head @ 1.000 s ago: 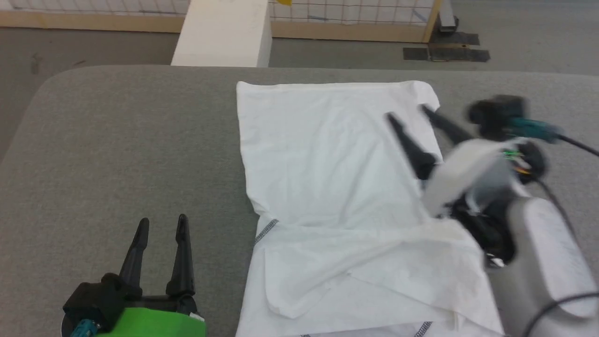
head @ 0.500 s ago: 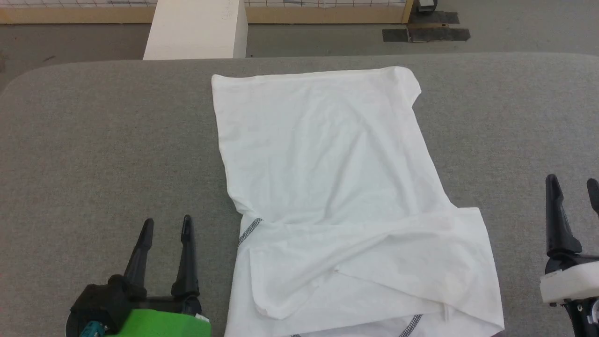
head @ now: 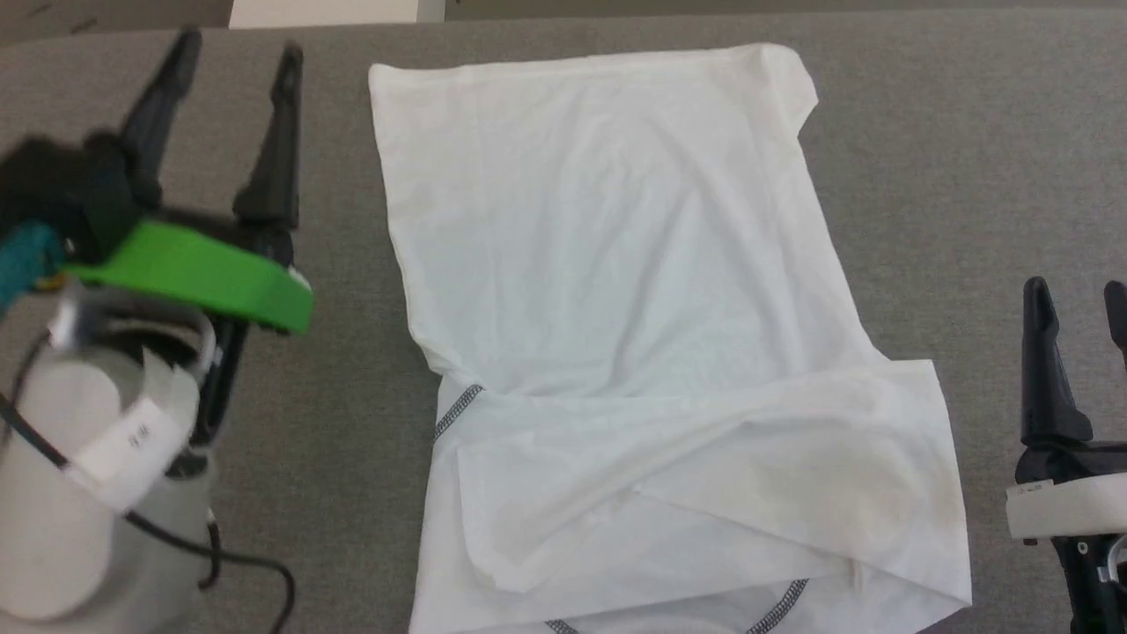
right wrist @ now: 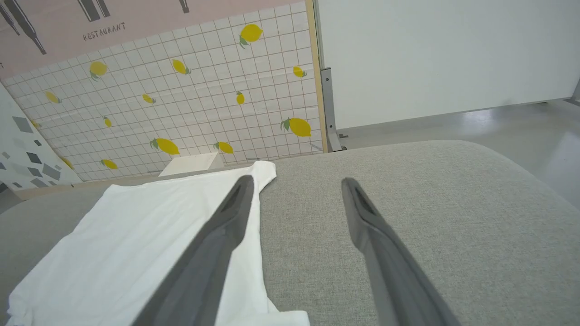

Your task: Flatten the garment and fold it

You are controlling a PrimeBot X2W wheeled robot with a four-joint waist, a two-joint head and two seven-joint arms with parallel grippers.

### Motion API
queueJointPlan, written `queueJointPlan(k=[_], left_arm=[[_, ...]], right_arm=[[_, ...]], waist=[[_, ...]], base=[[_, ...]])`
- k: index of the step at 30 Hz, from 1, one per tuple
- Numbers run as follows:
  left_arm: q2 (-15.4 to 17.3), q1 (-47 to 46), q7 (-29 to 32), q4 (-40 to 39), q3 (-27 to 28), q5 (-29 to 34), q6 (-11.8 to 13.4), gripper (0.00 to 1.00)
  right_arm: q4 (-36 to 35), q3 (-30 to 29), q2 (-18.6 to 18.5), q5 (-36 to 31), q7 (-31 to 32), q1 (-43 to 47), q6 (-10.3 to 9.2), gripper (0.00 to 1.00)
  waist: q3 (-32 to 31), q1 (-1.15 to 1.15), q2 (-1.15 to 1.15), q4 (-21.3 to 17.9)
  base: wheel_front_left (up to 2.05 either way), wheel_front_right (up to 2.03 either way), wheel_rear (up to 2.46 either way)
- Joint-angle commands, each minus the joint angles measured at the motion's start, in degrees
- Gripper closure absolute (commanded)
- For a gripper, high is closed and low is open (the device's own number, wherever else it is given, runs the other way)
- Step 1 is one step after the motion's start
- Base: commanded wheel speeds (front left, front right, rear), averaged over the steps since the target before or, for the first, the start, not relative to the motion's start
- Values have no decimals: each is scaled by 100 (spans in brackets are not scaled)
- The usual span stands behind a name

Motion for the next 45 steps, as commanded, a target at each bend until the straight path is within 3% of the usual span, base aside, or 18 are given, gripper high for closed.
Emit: queueJointPlan(k=[1, 8, 14, 24, 33, 34, 35, 36, 45], left_arm=[[131, -439, 257, 123, 1, -48, -94, 0], [513, -2434, 1584, 1454, -59, -566, -444, 0], [807, -3342, 2210, 2398, -340, -650, -570, 0], [1360, -3787, 2845, 2867, -819, -980, -649, 0], [1313, -3702, 3108, 3088, -767, -1222, -523, 0], [1321, -3693, 3164, 3088, -780, -1233, -520, 47], [1339, -3679, 3230, 3081, -806, -1240, -523, 86], [1351, -3665, 3281, 3071, -828, -1259, -530, 100], [1262, -3462, 2983, 2992, -739, -1448, -487, 100]], right_arm=[[-71, 39, 5, -36, 6, -119, -8, 0], [-285, 217, 6, -34, 74, -326, -8, 0], [-351, 409, 6, -61, 167, -495, -8, 0], [-461, 539, 6, -11, 194, -660, -8, 0], [-382, 560, 6, 27, 109, -688, -8, 0], [-380, 556, 6, 25, 110, -692, -8, 0], [-380, 550, 6, 22, 113, -700, -8, 0], [-379, 545, 6, 18, 117, -710, -8, 0], [-576, 486, 6, -177, 352, -977, -8, 0]], waist=[[471, 0, 0, -22], [1099, 0, 0, -175], [1608, 0, 0, -339], [2334, 0, 0, -643], [2594, 0, 0, -704], [2606, 0, 0, -702], [2620, 0, 0, -698], [2627, 0, 0, -695], [2458, 0, 0, -496]], base=[[0, 0, 0], [0, 0, 0], [0, 0, 0], [0, 0, 0], [0, 0, 0], [0, 0, 0], [0, 0, 0], [0, 0, 0], [0, 0, 0]])
